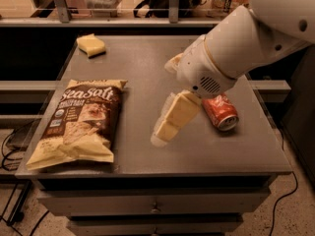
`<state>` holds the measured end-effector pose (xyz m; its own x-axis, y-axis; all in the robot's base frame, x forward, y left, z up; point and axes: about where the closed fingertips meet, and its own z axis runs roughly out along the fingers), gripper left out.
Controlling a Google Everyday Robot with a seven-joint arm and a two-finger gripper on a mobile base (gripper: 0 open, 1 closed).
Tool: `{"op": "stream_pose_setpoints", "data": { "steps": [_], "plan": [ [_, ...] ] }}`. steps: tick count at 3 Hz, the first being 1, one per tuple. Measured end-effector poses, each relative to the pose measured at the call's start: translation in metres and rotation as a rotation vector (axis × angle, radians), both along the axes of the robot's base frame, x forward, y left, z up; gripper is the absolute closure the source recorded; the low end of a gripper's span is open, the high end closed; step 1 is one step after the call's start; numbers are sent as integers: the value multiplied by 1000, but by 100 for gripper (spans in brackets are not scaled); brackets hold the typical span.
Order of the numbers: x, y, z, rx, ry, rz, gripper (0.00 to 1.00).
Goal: Move brown chip bag near sponge
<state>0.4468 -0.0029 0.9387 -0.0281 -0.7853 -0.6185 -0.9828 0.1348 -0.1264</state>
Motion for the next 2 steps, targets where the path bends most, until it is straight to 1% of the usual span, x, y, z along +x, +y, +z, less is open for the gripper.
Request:
{"op": "stream_pose_setpoints", "data": {
  "steps": [1,2],
  "plan": [
    [0,11,-2,25,3,-15,0],
    [0,11,-2,25,2,-15,0]
  ]
}}
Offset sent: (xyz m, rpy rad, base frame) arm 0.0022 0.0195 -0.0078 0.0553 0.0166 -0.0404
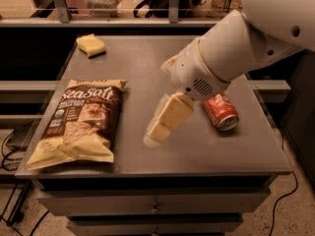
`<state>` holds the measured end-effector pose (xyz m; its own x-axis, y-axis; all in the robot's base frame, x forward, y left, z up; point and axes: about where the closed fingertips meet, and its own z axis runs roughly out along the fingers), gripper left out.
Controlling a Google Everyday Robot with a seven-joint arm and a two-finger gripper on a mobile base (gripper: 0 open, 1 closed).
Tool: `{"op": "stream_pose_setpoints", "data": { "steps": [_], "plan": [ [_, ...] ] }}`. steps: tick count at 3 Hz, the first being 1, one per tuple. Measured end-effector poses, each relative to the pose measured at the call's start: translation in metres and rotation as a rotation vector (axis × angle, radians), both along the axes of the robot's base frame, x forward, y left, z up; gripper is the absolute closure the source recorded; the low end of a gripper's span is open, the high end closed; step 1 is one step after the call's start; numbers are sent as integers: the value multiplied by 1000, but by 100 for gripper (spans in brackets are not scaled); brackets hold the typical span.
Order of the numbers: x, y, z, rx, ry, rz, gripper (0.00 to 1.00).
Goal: Move brown chip bag near sponge
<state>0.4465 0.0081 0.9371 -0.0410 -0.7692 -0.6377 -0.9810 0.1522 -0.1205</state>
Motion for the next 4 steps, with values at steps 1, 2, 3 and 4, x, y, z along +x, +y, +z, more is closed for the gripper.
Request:
{"op": "stream_pose_setpoints", "data": {
  "steps": [1,2,3,4],
  "plan": [
    [-2,17,-10,-12,10,23,0],
    [-4,44,-29,-53,-12,46,0],
    [1,63,-53,-63,-6,32,0],
    [2,75,-76,-39,35,5,0]
  ]
}}
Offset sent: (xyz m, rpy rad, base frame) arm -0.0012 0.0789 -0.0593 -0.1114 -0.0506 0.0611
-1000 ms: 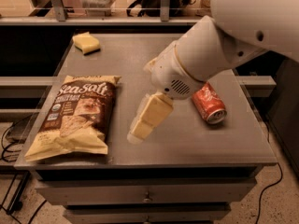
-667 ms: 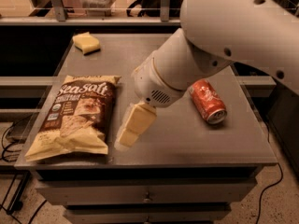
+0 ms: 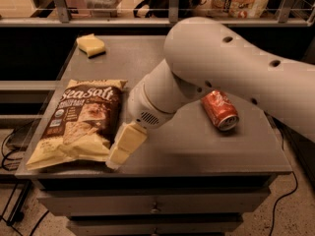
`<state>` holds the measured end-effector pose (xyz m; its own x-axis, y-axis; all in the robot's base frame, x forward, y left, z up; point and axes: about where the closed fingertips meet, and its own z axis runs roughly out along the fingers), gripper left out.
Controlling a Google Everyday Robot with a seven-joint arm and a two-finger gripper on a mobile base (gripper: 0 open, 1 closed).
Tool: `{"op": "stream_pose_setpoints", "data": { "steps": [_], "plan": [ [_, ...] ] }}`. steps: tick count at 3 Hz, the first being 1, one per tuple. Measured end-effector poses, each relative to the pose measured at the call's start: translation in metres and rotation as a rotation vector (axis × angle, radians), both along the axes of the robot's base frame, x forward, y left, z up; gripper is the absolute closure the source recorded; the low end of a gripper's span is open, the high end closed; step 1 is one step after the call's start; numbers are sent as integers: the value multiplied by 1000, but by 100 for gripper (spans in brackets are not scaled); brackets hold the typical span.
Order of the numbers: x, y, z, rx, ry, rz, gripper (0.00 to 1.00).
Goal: Move brown chip bag near sponge
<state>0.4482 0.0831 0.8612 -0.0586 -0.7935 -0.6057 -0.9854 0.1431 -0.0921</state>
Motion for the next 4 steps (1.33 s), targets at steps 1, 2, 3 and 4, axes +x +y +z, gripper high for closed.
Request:
{"op": "stream_pose_setpoints", "data": {
  "steps": [1,2,3,4],
  "plan": [
    [-8,19,-15,49,53,-11,0],
    [-15,34,-28,86,98,-8,18],
    [-14,34,-29,107,109,-29,42],
    [-8,24,-22,120,95,-65,65]
  ]
}}
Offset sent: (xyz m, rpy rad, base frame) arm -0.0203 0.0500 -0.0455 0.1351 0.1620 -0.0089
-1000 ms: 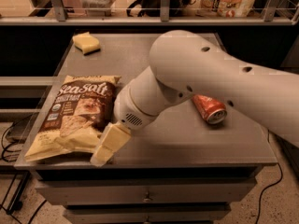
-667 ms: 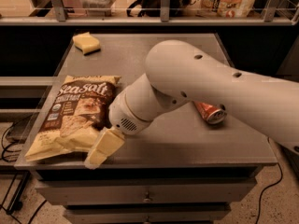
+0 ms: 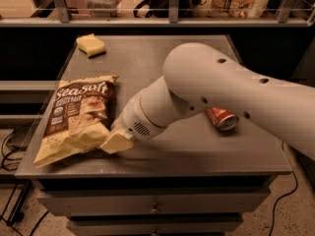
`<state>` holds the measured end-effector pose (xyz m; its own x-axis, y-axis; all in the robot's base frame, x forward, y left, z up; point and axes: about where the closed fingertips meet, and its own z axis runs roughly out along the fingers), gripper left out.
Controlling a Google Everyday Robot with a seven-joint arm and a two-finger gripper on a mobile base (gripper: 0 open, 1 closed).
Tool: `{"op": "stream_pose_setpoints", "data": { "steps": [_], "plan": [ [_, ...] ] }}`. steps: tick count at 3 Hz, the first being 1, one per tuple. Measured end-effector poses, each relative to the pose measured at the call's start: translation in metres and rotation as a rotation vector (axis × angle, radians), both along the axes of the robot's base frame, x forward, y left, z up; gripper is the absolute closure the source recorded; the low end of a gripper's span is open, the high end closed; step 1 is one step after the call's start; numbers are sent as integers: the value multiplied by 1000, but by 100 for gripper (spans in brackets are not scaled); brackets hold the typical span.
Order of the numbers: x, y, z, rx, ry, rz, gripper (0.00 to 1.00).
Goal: Move brown chip bag near sponge
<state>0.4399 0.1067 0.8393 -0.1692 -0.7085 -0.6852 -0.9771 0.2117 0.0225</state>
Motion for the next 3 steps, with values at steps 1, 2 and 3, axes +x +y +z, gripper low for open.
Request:
{"op": "stream_pose_setpoints", "data": {
  "steps": [1,2,3],
  "plan": [
    [8,-9,10,26,-15,-34,88],
    [23,-14,23,72,-24,-62,100],
    [55,-13,38,143,-33,-110,100]
  ]
}}
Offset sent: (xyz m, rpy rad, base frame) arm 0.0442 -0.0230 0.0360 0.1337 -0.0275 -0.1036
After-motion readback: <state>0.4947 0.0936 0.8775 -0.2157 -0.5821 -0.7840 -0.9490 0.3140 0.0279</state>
